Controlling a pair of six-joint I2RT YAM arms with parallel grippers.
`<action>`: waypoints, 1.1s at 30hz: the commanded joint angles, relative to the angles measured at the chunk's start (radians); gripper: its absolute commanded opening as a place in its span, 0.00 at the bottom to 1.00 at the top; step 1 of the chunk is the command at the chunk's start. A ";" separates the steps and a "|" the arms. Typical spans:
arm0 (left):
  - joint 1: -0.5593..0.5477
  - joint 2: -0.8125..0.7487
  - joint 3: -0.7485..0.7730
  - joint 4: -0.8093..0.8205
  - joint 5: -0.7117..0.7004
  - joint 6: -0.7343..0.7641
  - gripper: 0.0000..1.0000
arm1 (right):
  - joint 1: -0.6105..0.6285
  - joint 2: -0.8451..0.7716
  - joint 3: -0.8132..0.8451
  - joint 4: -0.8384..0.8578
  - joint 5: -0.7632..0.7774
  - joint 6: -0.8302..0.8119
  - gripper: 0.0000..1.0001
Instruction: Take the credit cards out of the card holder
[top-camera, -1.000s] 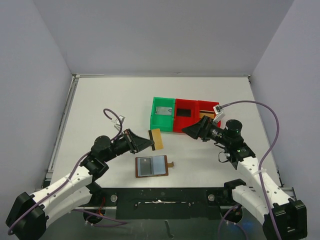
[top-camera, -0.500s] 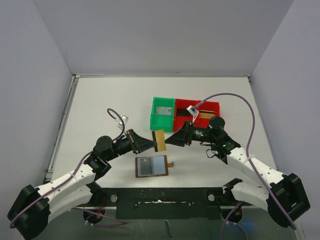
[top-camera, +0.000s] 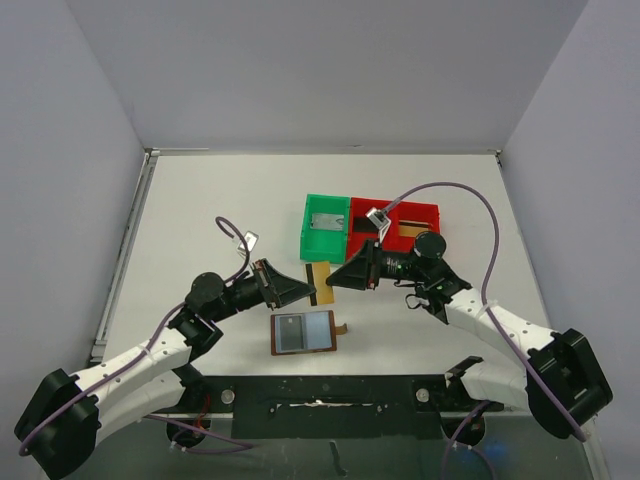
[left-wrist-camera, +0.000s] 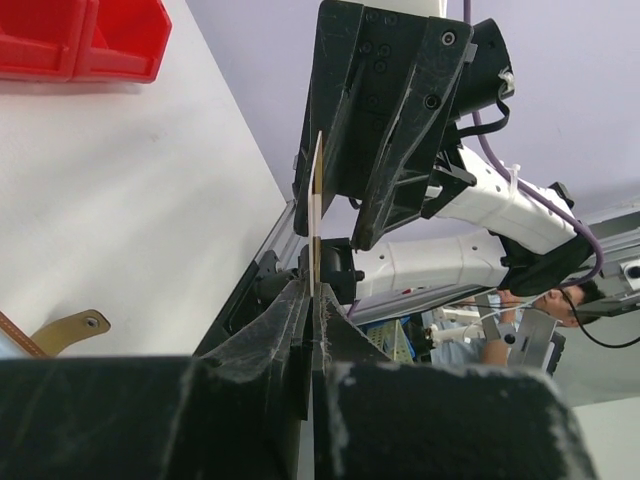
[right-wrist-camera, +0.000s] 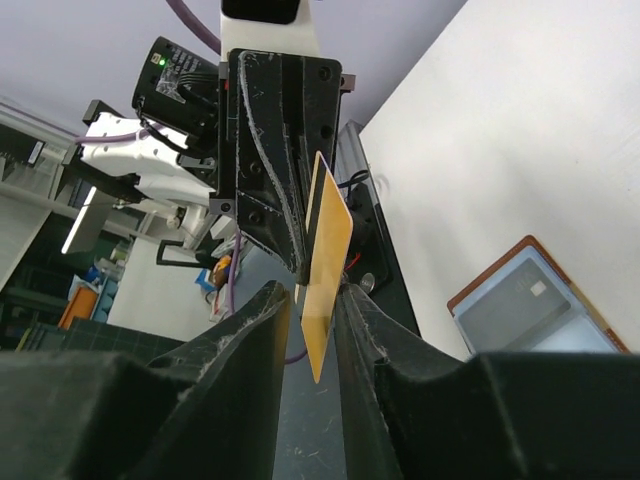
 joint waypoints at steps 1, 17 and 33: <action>-0.005 -0.007 0.007 0.096 0.018 -0.013 0.00 | 0.015 0.030 0.018 0.177 -0.078 0.059 0.25; -0.004 -0.127 0.090 -0.299 -0.115 0.108 0.69 | -0.077 -0.132 0.154 -0.375 0.060 -0.330 0.00; 0.091 -0.142 0.497 -1.280 -0.629 0.473 0.72 | -0.224 -0.367 0.166 -0.779 0.807 -1.341 0.00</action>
